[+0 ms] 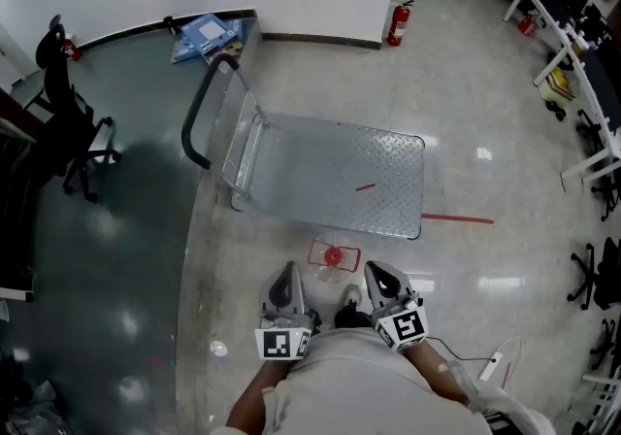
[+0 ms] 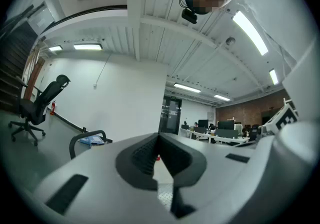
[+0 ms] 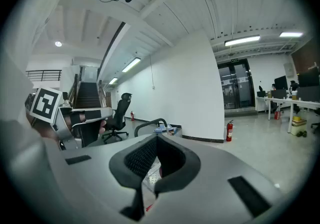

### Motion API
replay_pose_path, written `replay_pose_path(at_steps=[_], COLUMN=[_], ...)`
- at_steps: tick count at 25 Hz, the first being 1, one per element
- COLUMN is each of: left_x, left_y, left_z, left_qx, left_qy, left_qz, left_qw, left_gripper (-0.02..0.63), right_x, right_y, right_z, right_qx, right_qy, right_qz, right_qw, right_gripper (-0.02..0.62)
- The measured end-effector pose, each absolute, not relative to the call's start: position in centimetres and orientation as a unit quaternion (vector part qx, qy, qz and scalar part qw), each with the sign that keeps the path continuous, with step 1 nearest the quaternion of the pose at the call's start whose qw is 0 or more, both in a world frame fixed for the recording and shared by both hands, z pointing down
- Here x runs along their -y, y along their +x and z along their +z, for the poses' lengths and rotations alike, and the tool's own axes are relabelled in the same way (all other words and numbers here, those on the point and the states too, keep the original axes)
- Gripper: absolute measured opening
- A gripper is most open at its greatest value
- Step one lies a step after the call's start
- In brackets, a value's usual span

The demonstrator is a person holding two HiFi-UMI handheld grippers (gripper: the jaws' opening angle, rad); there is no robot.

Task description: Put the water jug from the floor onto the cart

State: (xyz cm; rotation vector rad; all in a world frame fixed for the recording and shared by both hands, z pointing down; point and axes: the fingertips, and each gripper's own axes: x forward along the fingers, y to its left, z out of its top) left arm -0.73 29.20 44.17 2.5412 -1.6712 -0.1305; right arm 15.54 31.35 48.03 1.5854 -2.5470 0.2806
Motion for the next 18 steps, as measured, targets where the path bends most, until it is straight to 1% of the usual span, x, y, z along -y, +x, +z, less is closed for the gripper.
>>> replay_pose_path(at_steps=[12, 18], left_x=[-29.4, -29.5], left_y=[-0.2, -0.4], left_z=[44.0, 44.2], left_qx=[0.544, 0.544], left_qy=[0.837, 0.837], left_qz=[-0.041, -0.038], left_qw=[0.051, 0.048], left_gripper=[0.003, 0.003], right_x=[-31.6, -29.7], right_y=[15.7, 15.5], right_z=[47.8, 48.9], right_qx=[0.845, 0.844], right_qy=[0.523, 0.524], right_qz=[0.09, 0.087], right_qw=[0.065, 0.074], right_gripper=[0.009, 0.011])
